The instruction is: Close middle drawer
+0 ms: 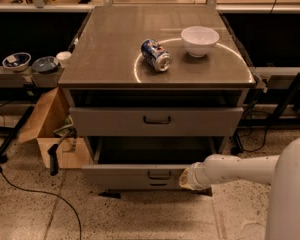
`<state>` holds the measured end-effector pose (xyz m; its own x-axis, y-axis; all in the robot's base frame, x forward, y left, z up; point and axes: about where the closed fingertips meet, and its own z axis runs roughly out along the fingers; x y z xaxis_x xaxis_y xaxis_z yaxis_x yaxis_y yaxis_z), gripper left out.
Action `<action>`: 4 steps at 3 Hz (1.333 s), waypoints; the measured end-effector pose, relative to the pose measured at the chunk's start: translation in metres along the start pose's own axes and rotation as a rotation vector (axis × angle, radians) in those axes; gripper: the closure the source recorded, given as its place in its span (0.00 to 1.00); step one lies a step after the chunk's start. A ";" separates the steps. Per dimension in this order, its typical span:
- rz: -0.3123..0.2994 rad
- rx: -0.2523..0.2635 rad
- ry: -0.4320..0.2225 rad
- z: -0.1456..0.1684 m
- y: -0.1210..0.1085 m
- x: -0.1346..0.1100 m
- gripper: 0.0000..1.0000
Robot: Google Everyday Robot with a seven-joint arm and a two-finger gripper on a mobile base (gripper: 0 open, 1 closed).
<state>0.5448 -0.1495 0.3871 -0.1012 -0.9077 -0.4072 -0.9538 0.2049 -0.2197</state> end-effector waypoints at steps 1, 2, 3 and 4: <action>0.000 0.000 0.000 0.000 0.000 0.000 1.00; -0.017 0.038 0.013 -0.006 -0.024 -0.005 1.00; -0.030 0.058 0.023 -0.010 -0.038 -0.008 1.00; -0.043 0.091 0.040 -0.018 -0.061 -0.011 1.00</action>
Offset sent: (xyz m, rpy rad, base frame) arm 0.1212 -0.0170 0.0704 -0.1014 -0.2073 -0.0307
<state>0.5993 -0.1582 0.4208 -0.0734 -0.9298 -0.3606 -0.9281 0.1960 -0.3164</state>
